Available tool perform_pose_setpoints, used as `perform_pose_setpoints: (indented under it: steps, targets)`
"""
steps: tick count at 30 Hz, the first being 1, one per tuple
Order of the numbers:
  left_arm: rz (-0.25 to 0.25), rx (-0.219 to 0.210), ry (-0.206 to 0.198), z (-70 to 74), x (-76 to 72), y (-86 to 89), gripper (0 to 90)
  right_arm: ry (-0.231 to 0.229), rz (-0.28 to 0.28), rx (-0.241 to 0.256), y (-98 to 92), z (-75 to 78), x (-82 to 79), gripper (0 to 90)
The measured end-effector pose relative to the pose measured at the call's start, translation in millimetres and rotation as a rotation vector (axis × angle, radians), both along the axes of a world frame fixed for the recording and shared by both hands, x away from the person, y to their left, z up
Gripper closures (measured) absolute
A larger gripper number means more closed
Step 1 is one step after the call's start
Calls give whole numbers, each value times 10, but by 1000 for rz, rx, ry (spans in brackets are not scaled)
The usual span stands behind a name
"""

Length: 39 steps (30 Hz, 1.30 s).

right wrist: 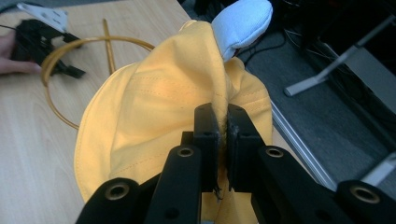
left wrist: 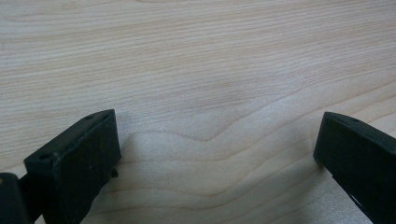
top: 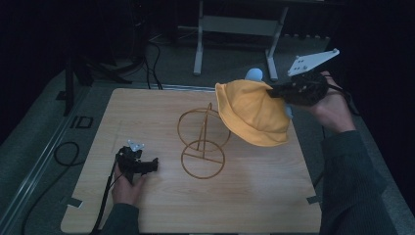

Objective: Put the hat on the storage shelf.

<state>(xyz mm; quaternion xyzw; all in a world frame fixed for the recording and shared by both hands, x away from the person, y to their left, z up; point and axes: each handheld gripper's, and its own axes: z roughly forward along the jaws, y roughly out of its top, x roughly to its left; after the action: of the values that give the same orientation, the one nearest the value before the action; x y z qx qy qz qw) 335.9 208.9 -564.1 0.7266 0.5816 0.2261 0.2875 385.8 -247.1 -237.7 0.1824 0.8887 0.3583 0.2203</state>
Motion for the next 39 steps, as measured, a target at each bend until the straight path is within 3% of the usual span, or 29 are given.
perform_pose_setpoints:
  steps: [14, 30, 39]
  targets:
    - [0, 0, 0, 0, 0, 0, 4, -5, 60, 47, 210, 71, -1, 846]
    - [0, 0, 0, 0, 0, 0, 4, 2, 127, 1, 608, 44, 38, 845]
    - [1, -1, 0, 0, 0, 0, 4, 7, 165, -51, 855, -18, 70, 842]
